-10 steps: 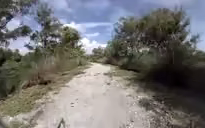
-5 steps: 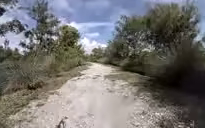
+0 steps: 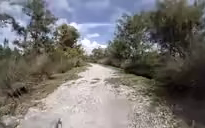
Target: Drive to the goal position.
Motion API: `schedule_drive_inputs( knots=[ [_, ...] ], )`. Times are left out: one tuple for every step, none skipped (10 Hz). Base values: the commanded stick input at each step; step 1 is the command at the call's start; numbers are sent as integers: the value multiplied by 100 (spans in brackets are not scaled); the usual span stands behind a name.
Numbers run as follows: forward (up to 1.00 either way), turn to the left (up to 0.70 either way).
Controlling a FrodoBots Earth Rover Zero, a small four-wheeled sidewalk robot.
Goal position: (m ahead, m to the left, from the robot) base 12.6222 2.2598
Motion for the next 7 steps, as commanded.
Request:
schedule_drive_inputs(
  knots=[
    [85,0],
    [85,0],
    [85,0],
    [85,0],
    [85,0],
    [85,0],
    [85,0]
  ],
)
